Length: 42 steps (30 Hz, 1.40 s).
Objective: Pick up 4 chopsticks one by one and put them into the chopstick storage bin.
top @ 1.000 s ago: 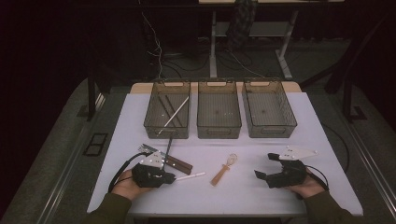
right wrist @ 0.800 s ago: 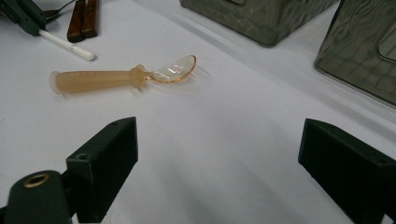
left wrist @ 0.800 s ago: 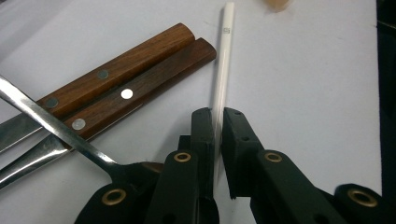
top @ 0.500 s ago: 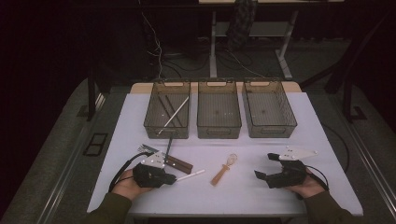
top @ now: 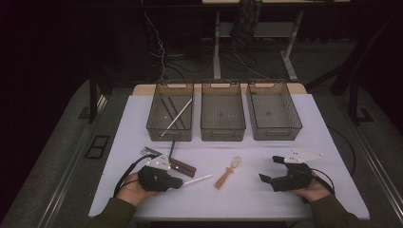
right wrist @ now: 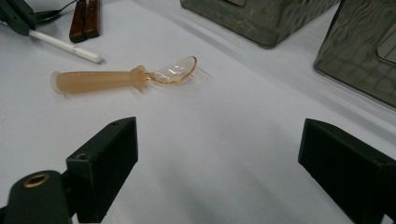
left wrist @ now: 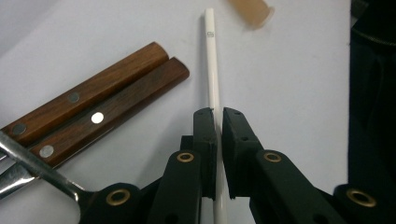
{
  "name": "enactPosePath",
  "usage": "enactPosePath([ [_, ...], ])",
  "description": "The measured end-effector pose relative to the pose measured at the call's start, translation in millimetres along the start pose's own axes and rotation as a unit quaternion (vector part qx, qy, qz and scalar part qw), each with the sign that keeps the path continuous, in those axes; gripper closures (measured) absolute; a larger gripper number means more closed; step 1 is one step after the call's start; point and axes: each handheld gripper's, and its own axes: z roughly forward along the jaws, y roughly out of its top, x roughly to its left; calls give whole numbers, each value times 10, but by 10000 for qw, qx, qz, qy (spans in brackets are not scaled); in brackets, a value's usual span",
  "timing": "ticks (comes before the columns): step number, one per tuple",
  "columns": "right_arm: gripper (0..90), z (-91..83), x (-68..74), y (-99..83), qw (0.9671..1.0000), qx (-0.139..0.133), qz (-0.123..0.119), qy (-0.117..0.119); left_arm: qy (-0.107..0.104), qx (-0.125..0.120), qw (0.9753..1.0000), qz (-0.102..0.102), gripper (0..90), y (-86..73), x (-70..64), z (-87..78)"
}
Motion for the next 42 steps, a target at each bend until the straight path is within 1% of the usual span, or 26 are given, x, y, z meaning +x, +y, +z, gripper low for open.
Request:
enactPosePath([
  [3, 113, 1, -1, 0, 10000, 5, -3, -2, 13, -101, 9999, -110, 838, 22, -6, -21],
  [7, 113, 2, 0, 0, 10000, 8, -5, -2, 67, -129, 9996, -221, 837, 46, -6, -38],
  [11, 113, 1, 1, 0, 10000, 6, -5, -3, 197, -104, 9993, -302, 837, 82, -14, -45],
  [12, 113, 2, 1, 0, 10000, 7, -2, -5, 249, -89, 9992, -294, 837, 92, -16, -48],
  [17, 113, 2, 2, 0, 10000, 11, 5, -3, 454, -110, 9981, -406, 837, 131, -28, -66],
  [21, 113, 6, 5, 1, 10000, 10, -8, 1, 524, -146, 9976, -431, 837, 157, -25, -95],
  [23, 113, 6, 8, 2, 10000, -4, -17, 19, 588, -191, 9973, -408, 837, 168, -21, -110],
  [29, 113, 17, 6, 0, 10000, 21, -18, 31, 703, -300, 9961, -437, 837, 196, -3, -147],
  [36, 113, 21, 7, -1, 10000, 28, -4, 24, 696, -369, 9959, -443, 837, 239, 36, -181],
  [42, 113, 21, 6, -1, 10000, 41, 1, 15, 762, -501, 9946, -504, 837, 293, 80, -227],
])
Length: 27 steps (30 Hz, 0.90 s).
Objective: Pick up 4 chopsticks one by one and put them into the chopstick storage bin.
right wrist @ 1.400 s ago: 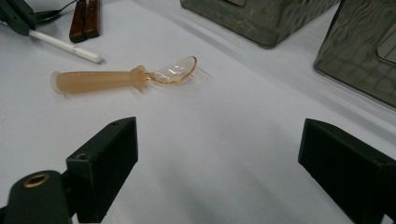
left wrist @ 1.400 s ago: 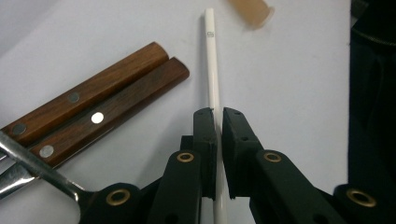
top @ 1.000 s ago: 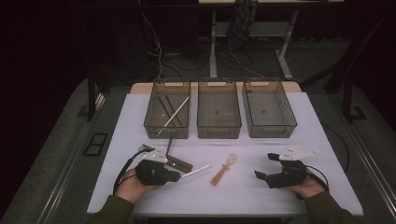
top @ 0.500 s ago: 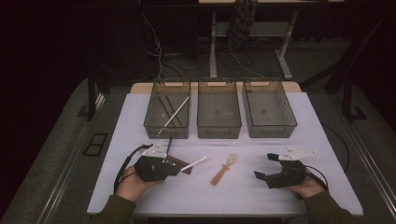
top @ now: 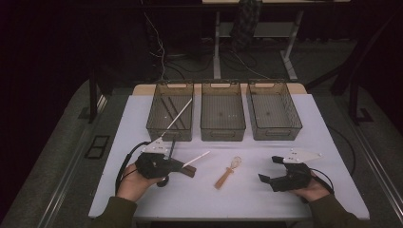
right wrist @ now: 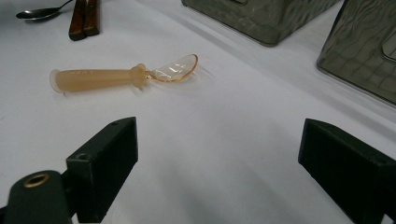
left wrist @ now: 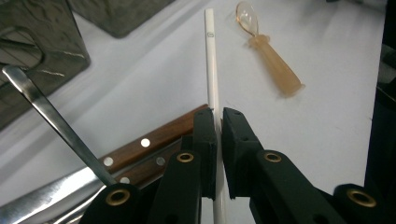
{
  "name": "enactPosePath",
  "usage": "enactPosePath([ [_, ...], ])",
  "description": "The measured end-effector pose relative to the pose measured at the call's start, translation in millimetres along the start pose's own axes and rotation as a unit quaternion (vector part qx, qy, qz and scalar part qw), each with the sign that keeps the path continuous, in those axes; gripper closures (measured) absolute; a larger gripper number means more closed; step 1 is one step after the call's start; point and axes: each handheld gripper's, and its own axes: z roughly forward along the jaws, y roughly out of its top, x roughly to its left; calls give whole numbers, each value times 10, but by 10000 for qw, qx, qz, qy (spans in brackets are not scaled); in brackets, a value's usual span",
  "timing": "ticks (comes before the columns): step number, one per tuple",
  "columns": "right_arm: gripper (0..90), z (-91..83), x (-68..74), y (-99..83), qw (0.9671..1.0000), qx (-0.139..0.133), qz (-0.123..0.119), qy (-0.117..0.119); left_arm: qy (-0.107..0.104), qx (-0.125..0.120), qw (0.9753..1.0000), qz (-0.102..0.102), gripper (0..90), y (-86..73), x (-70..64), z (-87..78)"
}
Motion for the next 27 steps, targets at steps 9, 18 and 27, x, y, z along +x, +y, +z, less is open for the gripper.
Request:
enactPosePath([
  [9, 113, 2, -8, -2, 10000, 10, 16, -14, 81, -163, 9998, -84, 837, 111, 84, -79],
  [18, 113, 1, -14, -4, 10000, 8, 27, -22, 252, -304, 9990, -226, 837, 249, 228, -173],
  [27, 113, -5, -11, -4, 10000, -2, 48, -38, 436, -407, 9979, -260, 836, 436, 357, -260],
])
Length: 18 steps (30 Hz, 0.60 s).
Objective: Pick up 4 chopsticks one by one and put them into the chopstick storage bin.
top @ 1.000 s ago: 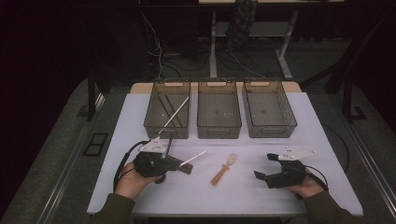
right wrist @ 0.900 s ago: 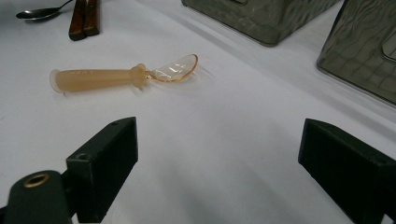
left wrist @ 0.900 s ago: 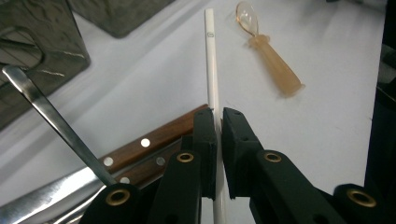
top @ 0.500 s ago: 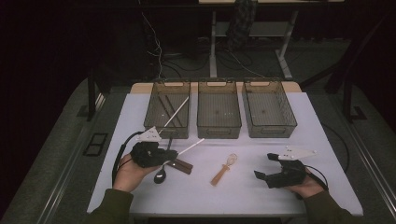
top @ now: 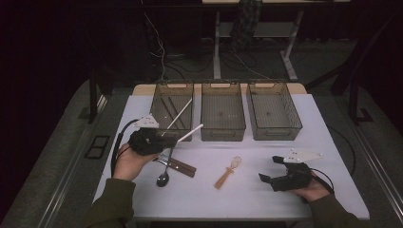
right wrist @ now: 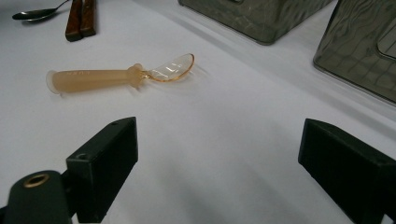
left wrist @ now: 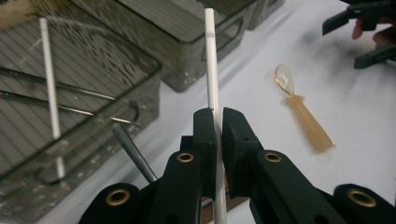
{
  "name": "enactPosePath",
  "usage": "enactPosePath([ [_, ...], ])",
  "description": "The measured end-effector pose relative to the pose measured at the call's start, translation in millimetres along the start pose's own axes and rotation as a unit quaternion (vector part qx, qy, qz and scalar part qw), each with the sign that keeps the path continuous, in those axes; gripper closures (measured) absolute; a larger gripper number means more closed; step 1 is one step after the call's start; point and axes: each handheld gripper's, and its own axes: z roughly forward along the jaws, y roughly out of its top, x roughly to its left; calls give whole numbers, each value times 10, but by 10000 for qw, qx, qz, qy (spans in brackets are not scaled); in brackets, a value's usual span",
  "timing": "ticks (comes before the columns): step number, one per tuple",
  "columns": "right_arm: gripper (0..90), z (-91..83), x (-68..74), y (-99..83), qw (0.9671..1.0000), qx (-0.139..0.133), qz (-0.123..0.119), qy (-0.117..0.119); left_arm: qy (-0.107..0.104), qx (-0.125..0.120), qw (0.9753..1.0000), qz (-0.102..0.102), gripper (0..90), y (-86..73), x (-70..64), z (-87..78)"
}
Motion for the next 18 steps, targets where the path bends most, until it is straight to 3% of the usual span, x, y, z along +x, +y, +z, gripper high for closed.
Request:
enactPosePath([
  [11, 113, 6, -5, -1, 10000, 11, -3, 7, 340, -128, 9992, -163, 837, 210, 188, -2],
  [18, 113, 9, -14, -4, 10000, 13, 32, 17, 663, -242, 9965, -439, 836, 356, 366, 33],
])
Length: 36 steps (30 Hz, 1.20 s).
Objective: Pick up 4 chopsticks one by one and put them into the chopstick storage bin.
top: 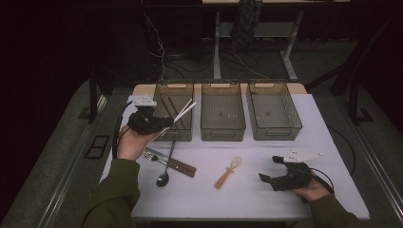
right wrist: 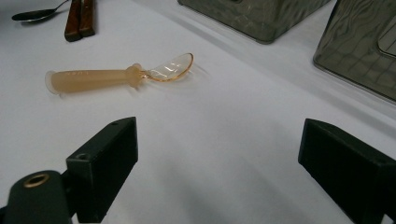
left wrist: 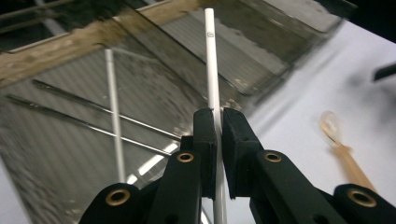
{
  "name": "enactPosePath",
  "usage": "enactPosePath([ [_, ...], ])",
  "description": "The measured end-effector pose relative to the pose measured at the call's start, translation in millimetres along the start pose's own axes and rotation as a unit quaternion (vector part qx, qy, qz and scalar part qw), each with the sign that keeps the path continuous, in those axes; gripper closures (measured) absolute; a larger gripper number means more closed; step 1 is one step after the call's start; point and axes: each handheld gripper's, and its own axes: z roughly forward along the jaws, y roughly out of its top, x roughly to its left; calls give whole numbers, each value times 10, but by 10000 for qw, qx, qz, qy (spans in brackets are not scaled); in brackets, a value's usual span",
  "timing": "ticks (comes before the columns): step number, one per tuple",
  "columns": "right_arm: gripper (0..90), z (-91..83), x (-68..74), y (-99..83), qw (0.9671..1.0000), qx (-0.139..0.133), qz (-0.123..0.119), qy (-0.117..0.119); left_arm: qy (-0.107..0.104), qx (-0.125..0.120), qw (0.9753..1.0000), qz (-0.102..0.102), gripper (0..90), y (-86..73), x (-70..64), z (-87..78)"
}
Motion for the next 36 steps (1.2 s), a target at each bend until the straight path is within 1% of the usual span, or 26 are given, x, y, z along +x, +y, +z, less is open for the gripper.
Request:
enactPosePath([
  [3, 113, -4, 4, 1, 10000, -8, 0, 10, 56, -123, 9998, -143, 836, 67, 86, 17],
  [6, 113, -9, 1, 3, 10000, -30, 16, 18, 146, -196, 9995, -197, 836, 140, 162, 41],
  [7, 113, -9, 0, 3, 10000, -30, 20, 19, 179, -202, 9994, -205, 836, 163, 186, 50],
  [9, 113, -8, 1, 3, 10000, -29, 19, 24, 316, -193, 9992, -139, 836, 207, 231, 75],
  [10, 113, -9, 3, 3, 10000, -33, 16, 31, 354, -188, 9991, -151, 836, 225, 258, 88],
  [12, 113, -13, 8, 6, 10000, -45, 16, 46, 353, -256, 9988, -218, 836, 257, 307, 114],
  [15, 113, -14, 12, 6, 10000, -57, -2, 48, 419, -303, 9984, -239, 836, 312, 369, 165],
  [18, 113, -17, 15, 8, 10000, -71, 0, 57, 419, -325, 9982, -275, 836, 367, 430, 238],
  [20, 113, -18, 16, 8, 10000, -73, 2, 64, 398, -333, 9984, -241, 835, 415, 460, 296],
  [24, 113, -15, 16, 7, 9999, -68, -4, 80, 460, -274, 9984, -184, 835, 499, 508, 435],
  [26, 113, -15, 14, 5, 9999, -66, -5, 85, 483, -278, 9983, -187, 835, 517, 533, 505],
  [29, 113, -23, 13, 0, 9999, -70, 3, 89, 574, -255, 9978, -199, 835, 514, 580, 615],
  [32, 113, -37, 11, -8, 9999, -81, 46, 82, 646, -270, 9970, -342, 835, 466, 654, 714],
  [34, 113, -39, 3, -12, 9999, -95, 50, 64, 610, -272, 9968, -442, 835, 436, 696, 771],
  [35, 113, -40, 2, -13, 9999, -94, 57, 56, 619, -281, 9966, -471, 834, 432, 700, 797],
  [36, 113, -43, 3, -15, 9999, -95, 66, 57, 647, -271, 9965, -457, 835, 433, 702, 819],
])
